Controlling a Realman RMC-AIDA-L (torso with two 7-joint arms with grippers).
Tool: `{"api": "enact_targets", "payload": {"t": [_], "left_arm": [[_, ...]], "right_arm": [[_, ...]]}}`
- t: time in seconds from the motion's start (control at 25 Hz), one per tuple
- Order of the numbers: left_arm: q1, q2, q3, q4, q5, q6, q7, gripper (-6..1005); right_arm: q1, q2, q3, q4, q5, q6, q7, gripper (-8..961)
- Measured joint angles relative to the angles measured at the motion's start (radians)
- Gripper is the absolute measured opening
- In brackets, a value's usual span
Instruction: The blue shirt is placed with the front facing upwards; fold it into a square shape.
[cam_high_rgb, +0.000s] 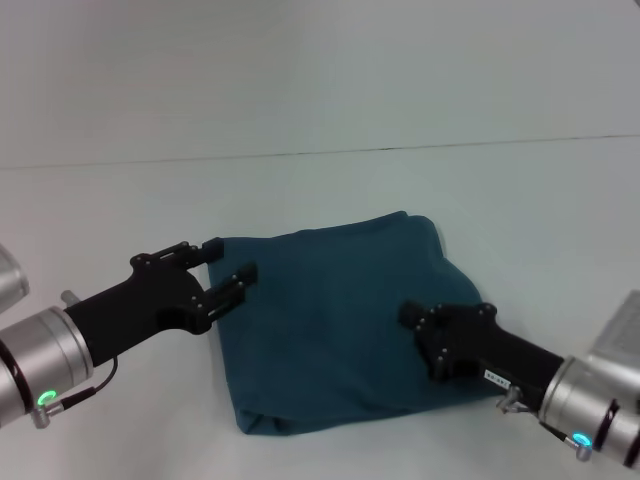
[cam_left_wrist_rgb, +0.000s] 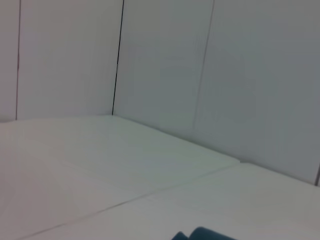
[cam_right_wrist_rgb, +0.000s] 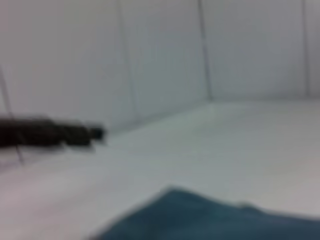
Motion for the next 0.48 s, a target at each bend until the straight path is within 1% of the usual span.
{"api": "enact_targets", "payload": {"t": [0.16, 0.28, 0.4, 0.48], "left_arm": [[0.0, 0.0, -0.001, 0.005, -0.017, 0.006, 0.015, 536], [0.0, 0.0, 0.0, 0.01, -0.017, 0.007, 0.018, 536], [0.0, 0.0, 0.0, 0.011, -0.018, 0.007, 0.019, 537], [0.001, 0.001, 0.0, 0.012, -0.018, 0.007, 0.02, 537]], "right_arm": [[0.022, 0.005, -0.001, 0.025, -0.001, 0.158, -0.016, 53], [0.032, 0.005, 0.0, 0.041, 0.001, 0.215, -0.022, 55], [0.024, 0.003, 0.008, 0.038, 0.004, 0.186, -0.022, 57], [0.014, 0.0, 0.029, 0.024, 0.007, 0.1, -0.021, 58]]}}
